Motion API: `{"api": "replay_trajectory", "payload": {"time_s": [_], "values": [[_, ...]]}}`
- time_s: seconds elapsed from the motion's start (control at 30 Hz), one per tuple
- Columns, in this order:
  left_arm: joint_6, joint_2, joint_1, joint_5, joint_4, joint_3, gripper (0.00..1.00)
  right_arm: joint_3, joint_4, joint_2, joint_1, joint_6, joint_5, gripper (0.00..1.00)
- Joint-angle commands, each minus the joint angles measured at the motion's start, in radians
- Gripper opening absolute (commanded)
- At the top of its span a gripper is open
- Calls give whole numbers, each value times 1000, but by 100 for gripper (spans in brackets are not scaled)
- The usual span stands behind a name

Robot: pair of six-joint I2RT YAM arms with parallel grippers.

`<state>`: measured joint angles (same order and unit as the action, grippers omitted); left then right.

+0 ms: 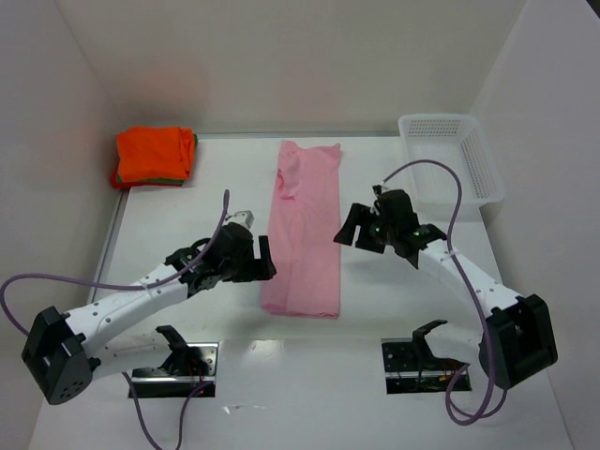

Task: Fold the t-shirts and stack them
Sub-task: Rotate the tshirt 90 degrees, then grab the bottom of the folded rectangular tshirt with both arms

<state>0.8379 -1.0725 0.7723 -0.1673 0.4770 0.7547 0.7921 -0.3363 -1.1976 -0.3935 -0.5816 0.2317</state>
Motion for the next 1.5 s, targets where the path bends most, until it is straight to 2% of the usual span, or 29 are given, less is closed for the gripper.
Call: {"api": "replay_trajectory", "payload": {"time_s": [0.0, 0.13, 0.27, 0.33, 0.53, 0.77, 1.03, 1.2, 1.37, 1.47], "values": [[-91, -12, -114, 176, -92, -26, 91, -85, -7, 88, 4, -90, 6, 77], [-148, -50, -188, 284, -101, -35, 90, -172, -36, 164, -22, -156, 15, 76], [-166, -131, -197, 360, -123, -35, 87, -261, -36, 230, -109, -285, -15, 73], [-166, -159, -197, 380, -123, -35, 87, -297, -36, 230, -136, -296, -25, 73], [-166, -201, -197, 381, -146, -48, 86, -352, -36, 221, -182, -319, -25, 66], [-146, -211, -197, 381, -146, -69, 86, -406, 8, 187, -275, -370, -15, 63], [-86, -211, -197, 381, -182, -133, 86, -406, 40, 115, -285, -370, -25, 59], [-86, -222, -197, 381, -183, -133, 86, -396, 72, 66, -285, -370, -34, 47], [-86, -222, -197, 381, -183, -133, 86, -396, 82, 66, -285, -370, -45, 42], [-86, -222, -197, 381, -183, -144, 86, -396, 105, 55, -285, -370, -45, 29]]}}
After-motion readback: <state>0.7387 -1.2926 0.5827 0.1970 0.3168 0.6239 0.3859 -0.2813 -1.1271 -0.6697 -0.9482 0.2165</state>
